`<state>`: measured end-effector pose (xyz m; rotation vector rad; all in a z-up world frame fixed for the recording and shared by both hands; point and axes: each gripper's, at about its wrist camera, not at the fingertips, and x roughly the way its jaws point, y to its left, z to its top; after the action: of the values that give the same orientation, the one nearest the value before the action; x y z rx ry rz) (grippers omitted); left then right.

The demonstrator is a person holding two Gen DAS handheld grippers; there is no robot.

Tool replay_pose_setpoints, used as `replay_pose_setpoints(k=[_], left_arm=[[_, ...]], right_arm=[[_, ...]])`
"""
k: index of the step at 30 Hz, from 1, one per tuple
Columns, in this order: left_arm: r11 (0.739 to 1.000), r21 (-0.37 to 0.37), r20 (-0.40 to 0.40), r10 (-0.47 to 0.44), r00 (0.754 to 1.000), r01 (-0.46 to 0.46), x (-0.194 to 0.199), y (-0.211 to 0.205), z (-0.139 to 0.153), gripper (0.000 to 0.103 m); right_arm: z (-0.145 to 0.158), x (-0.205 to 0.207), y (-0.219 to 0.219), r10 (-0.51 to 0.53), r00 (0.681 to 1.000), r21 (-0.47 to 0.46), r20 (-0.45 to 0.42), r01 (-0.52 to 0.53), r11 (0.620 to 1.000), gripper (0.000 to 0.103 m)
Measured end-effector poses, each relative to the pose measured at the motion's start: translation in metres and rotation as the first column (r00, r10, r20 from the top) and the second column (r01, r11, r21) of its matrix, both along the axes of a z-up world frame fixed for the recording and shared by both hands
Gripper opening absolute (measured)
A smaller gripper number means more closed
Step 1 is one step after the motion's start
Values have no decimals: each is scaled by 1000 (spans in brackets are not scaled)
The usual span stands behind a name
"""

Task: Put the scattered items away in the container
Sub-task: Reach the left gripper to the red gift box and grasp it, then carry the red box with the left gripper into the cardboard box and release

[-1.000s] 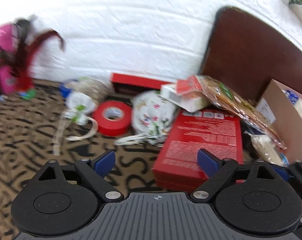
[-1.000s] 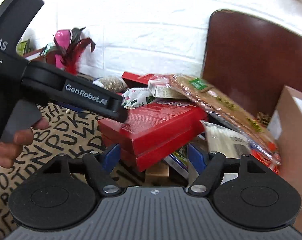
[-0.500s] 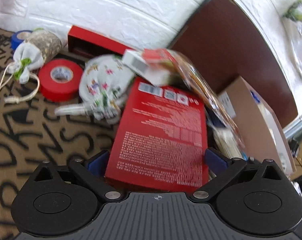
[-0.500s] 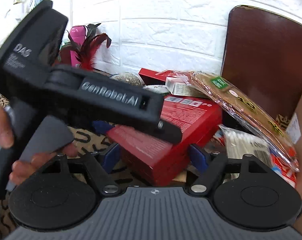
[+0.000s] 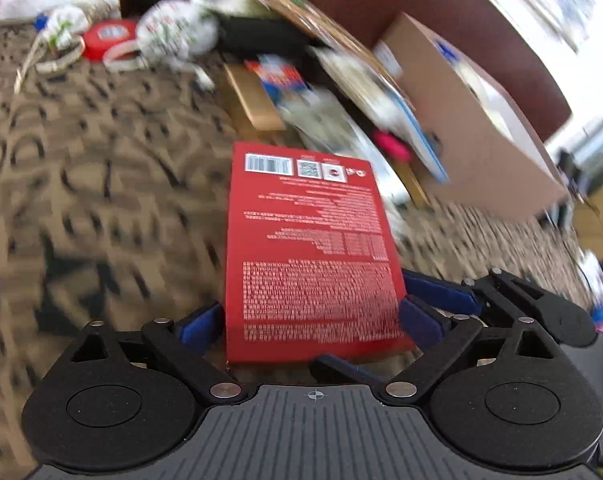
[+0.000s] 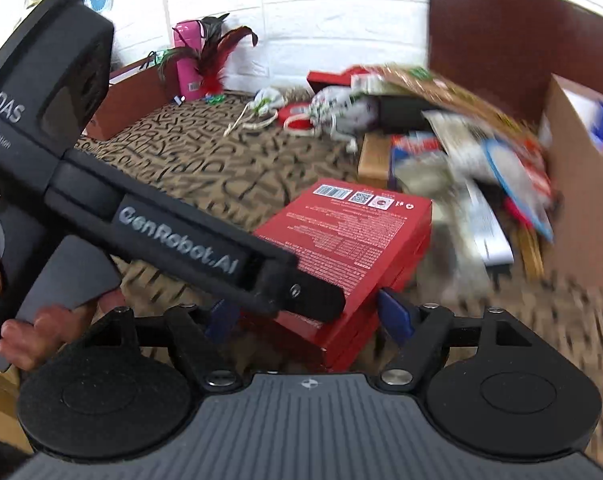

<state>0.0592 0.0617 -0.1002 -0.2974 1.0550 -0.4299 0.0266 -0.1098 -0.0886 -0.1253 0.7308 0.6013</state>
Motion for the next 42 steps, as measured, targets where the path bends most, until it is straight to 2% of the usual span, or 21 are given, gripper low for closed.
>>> replay_pose_setpoints(k=[4,6,7,9,11,12,14,16,18,20,21,22,23,25,27,30,36,42], left_arm=[[997,-9,-12,-76,997,76,-33,-9,1,97],[998,25,4,-58,998,58,-37,-7,3,98],[998,51,14,-39,999,38,-35,-4,4,98],[996,85,12,-14,1000,13,-28,-1,3,98],[997,70,2,-21,1000,21,-21,0,2,98],[998,62,1,-28,1000,28,-18,-2,2,97],[998,38,-7,-52,999,52,-12,-7,0,83],[997,26,-14,-68,998,69,-8,-12,1,81],[996,41,-1,-86,996,86,-8,-14,3,81],[996,42,-10,-74,997,74,-7,-12,0,93],[997,46,-14,-62,998,62,-5,-12,-2,94],[997,42,-14,-58,998,58,-4,-12,-3,91],[998,28,-12,-63,998,64,-5,-12,-2,83],[997,22,-7,-77,997,77,-6,-13,-1,81],[997,28,1,-79,997,79,-8,-14,-1,83],[997,25,8,-74,997,74,-8,-14,-6,91],[995,39,51,-96,994,94,-12,-21,-7,92],[996,20,47,-84,995,83,-7,-19,-10,93]], right_arm=[[0,-35,-23,1,999,16,-34,0,1000,81],[-1,-44,-35,-4,1000,19,-29,5,1000,84],[-1,-46,-38,-5,1000,4,-25,5,1000,88],[-2,-48,-41,7,1000,-36,-5,-8,999,89],[-4,-49,-41,28,1000,-61,3,-27,998,90],[-6,-47,-40,32,1000,-75,0,-31,997,90],[-11,-45,-36,46,999,-91,8,-45,995,89],[-13,-45,-32,70,997,-97,20,-68,993,86],[-14,-46,-30,95,995,-95,28,-92,991,82],[-16,-42,-30,102,995,-82,6,-101,991,82],[-18,-40,-30,102,995,-77,-6,-102,992,81],[-18,-39,-29,100,995,-73,-12,-101,992,82],[-17,-40,-29,99,995,-73,-11,-100,992,82],[-18,-41,-30,100,995,-70,-9,-100,992,82],[-18,-39,-31,97,995,-56,-21,-98,994,82],[-19,-38,-32,100,995,-47,-21,-101,994,81],[-22,-38,-33,95,995,-35,-14,-95,995,83],[-29,-30,-29,81,996,-36,-25,-82,996,86]])
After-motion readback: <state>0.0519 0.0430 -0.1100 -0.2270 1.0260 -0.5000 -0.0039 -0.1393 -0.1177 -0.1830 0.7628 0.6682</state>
